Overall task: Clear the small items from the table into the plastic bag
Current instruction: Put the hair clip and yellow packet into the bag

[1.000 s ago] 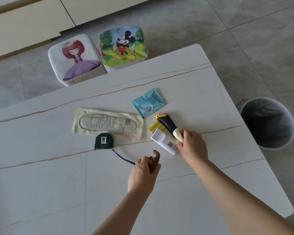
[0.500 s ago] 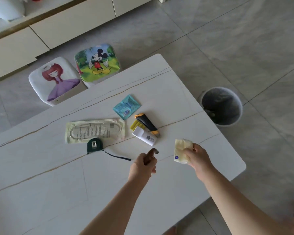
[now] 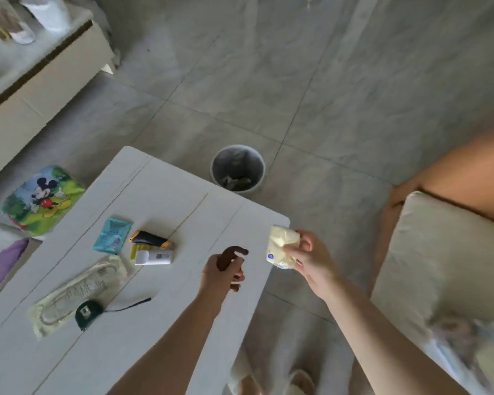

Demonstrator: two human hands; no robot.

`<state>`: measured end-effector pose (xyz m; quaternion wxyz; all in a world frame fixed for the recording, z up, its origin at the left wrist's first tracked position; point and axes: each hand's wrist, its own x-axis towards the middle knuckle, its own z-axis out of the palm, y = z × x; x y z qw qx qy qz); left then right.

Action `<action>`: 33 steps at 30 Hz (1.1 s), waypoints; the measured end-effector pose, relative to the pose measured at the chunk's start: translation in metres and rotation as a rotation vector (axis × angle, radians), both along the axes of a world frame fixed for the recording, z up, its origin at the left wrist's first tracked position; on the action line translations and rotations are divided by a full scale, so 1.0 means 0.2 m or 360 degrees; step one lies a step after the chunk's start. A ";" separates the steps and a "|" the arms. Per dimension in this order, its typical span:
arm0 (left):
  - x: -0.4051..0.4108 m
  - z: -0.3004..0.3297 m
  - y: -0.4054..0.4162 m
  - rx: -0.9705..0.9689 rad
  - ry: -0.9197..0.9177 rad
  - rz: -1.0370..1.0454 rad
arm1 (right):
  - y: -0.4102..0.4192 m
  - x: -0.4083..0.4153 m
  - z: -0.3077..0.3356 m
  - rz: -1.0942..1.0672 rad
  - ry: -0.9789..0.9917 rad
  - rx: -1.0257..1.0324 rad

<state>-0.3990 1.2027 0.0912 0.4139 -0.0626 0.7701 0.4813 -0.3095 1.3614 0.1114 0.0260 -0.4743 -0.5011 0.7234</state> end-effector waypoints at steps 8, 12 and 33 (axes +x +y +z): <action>0.55 0.22 0.64 0.0260 -0.0056 -0.0453 | 0.34 0.74 0.28 -0.0366 0.0114 0.0213; 0.93 0.32 0.86 0.0381 -0.0182 -0.0598 | 0.43 1.16 0.35 -0.0640 0.0091 0.0328; 2.40 0.23 1.36 0.0011 -0.0343 -0.1169 | 0.67 2.52 0.05 -0.1400 -0.0853 0.0453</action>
